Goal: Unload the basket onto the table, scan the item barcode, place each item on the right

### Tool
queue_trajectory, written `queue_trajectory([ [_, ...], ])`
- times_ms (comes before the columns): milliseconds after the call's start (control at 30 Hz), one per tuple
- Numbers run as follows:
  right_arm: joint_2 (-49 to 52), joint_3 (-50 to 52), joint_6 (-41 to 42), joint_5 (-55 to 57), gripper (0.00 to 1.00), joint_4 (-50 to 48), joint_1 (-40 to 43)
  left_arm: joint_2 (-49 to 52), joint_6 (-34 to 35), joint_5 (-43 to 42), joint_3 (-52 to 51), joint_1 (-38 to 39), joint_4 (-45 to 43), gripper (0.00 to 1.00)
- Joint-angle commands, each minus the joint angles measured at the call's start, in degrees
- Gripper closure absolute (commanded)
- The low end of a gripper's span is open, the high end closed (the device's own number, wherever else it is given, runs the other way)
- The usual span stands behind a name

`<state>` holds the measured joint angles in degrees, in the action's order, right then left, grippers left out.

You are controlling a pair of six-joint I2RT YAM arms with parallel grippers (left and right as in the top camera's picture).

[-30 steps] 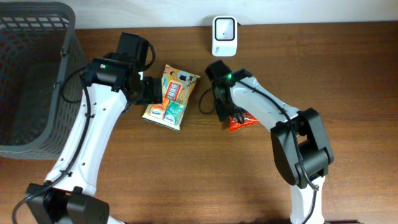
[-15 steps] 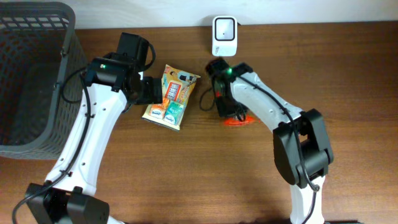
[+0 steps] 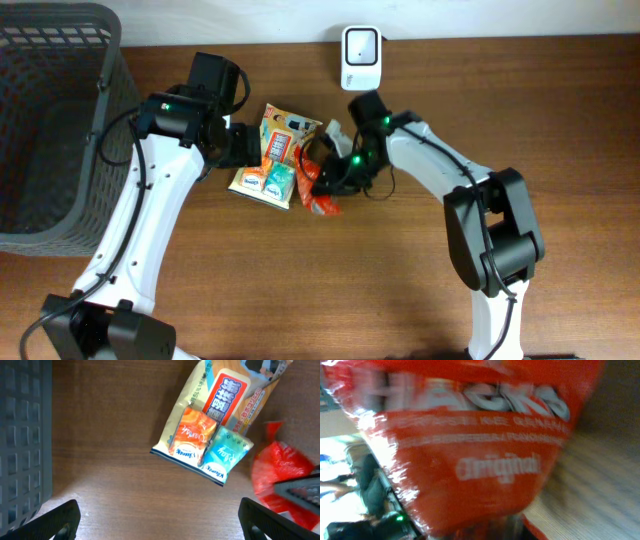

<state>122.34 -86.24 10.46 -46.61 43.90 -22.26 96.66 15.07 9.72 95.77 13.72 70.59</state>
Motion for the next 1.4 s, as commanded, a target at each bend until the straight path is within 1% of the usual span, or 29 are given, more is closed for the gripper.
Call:
queue_trajectory([
  [0,0.0,3.17,5.68,0.87,0.45,0.46,1.14,0.52,0.76,0.63,-0.11,0.07,-0.07,0.01],
  [33,-0.11,2.73,6.58,5.75,0.31,2.47,1.68,0.52,0.76,0.61,-0.11,0.07,-0.07,0.01],
  [67,-0.37,1.51,6.58,11.39,0.24,5.97,2.49,0.52,0.76,0.61,-0.11,0.07,-0.07,0.01],
  [100,-0.5,-0.52,6.56,17.53,0.2,10.58,3.26,0.52,0.76,0.63,-0.11,0.07,-0.04,0.01],
  [167,-0.87,-5.49,6.56,28.13,0.17,18.99,4.33,0.52,0.76,0.63,-0.11,0.07,-0.07,0.01],
  [233,-1.29,-13.6,6.58,39.98,0.16,28.59,4.66,0.52,0.76,0.61,-0.11,0.07,-0.07,0.01],
  [267,-1.33,-16.26,6.56,41.44,0.16,31.01,4.63,0.52,0.76,0.63,-0.11,0.07,-0.07,0.01],
  [367,-1.36,-24.2,4.7,42.29,0.16,36.74,3.87,0.52,0.76,0.61,-0.11,0.07,-0.07,0.01],
  [467,-1.36,-27.82,4.55,42.18,0.15,38.45,2.71,0.52,0.76,0.63,-0.11,0.07,-0.07,0.01],
  [733,-2.97,-28.11,4.61,42.12,0.15,40.19,1.73,0.52,0.74,0.63,-0.11,0.07,-0.07,0.01],
  [900,-8.33,-28.11,5.07,42.14,0.1,40.54,2.1,0.52,0.79,-0.87,-0.11,0.07,-2.75,0.01],
  [933,-9.79,-28.11,5.05,41.9,0.07,40.57,2.43,0.52,0.79,-2.08,-0.11,0.07,-3.13,0.01],
  [967,-11.5,-28.11,5.05,41.81,0.03,40.59,2.93,0.52,0.76,-3.67,-0.11,0.07,-2.89,0.01],
  [1067,-16.04,-28.11,4.72,41.72,0.01,41.94,5.75,0.52,0.76,-7.41,-0.11,0.07,-3.39,0.01],
  [1100,-17.68,-28.11,4.2,41.75,0.01,42.99,7.82,0.9,0.66,-12.02,-0.17,0.07,-5.05,0.01],
  [1133,-18.47,-28.11,3.43,41.72,0.01,43.6,9.27,1.4,-1.27,-17.29,-0.17,0.2,-5.88,0.01],
  [1200,-19.71,-28.11,1.75,41.72,0.02,45.07,13.46,3.17,-7.23,-27.36,-0.17,1.11,-6.75,0.01],
  [1233,-19.78,-28.11,1.53,41.72,0.02,45.77,15.32,4.28,-8.44,-29.79,-0.17,1.88,-6.95,0.01],
  [1367,-19.63,-27.78,1.27,41.22,0.02,46.8,22.34,11.63,-8.52,-30.88,-0.17,6.73,-7.43,0.01],
])
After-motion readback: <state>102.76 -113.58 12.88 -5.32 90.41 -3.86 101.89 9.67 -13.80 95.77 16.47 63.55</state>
